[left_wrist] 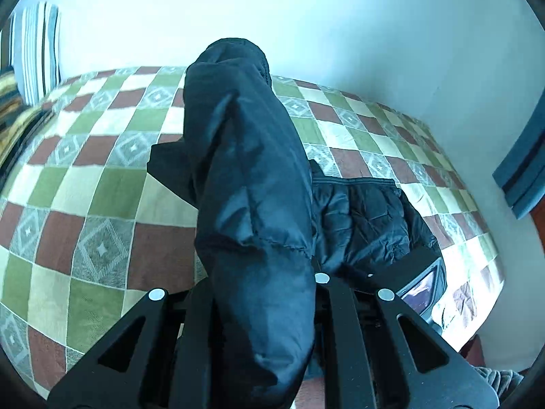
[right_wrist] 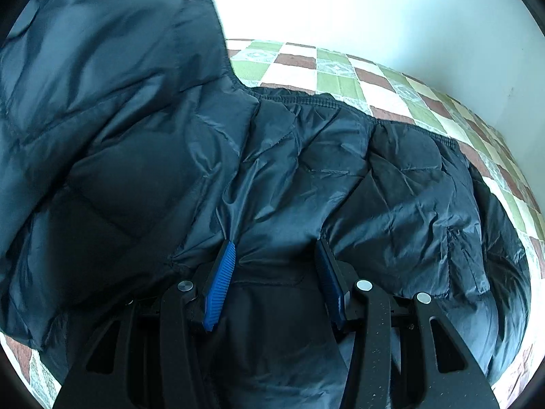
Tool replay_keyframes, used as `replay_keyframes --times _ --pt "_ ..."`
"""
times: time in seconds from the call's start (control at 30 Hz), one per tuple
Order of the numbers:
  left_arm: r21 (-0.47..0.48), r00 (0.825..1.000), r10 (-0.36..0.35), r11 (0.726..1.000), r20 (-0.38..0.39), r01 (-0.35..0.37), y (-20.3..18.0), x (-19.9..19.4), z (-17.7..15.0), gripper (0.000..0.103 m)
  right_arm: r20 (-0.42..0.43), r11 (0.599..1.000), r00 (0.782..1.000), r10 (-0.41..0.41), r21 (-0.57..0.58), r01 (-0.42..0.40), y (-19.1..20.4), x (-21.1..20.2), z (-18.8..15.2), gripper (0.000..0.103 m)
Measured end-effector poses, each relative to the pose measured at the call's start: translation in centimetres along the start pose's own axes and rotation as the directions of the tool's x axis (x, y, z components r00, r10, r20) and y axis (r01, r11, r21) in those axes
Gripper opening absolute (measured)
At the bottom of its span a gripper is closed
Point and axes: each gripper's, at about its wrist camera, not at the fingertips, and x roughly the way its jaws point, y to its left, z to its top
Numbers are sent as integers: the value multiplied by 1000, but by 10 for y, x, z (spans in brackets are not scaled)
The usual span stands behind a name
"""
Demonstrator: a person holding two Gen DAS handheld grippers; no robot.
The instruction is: Fold large clothes
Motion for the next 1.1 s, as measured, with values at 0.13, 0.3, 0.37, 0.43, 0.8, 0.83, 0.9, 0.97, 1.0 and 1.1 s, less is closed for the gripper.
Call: replay_keyframes --times 0.13,0.3,0.37,0.43,0.8,0.83,0.9,0.97,1.0,1.1 --pt "35 999 48 998 -2 -48 -27 -1 4 14 17 999 1000 21 40 -22 -20 -18 0 49" --pt "83 996 90 993 -2 -89 -65 4 7 14 82 995 994 -67 74 61 -64 -50 -9 52" --pt "110 993 114 987 4 -114 -86 9 7 14 71 993 995 -77 99 70 -83 -52 -16 52" --pt "127 993 119 985 3 -118 -103 14 5 14 57 990 995 -84 121 76 -99 -51 -25 52" --pt "223 993 106 971 -57 -91 -194 75 -14 14 45 970 998 -47 241 34 -165 -70 -55 55" --pt "230 992 105 969 -67 -87 -200 81 -17 14 43 968 997 -62 245 50 -172 -73 -57 55" --pt "245 991 107 966 -82 -85 -211 94 -23 14 37 963 997 -69 264 57 -185 -74 -60 55" --pt "259 989 112 962 -93 -85 -221 105 -29 14 29 955 996 -87 286 75 -198 -77 -64 55" --pt "264 988 115 961 -99 -85 -226 112 -32 14 26 952 995 -95 294 83 -203 -79 -68 55" --pt "278 987 120 957 -109 -86 -237 127 -39 14 7 940 994 -110 325 101 -221 -80 -76 55"
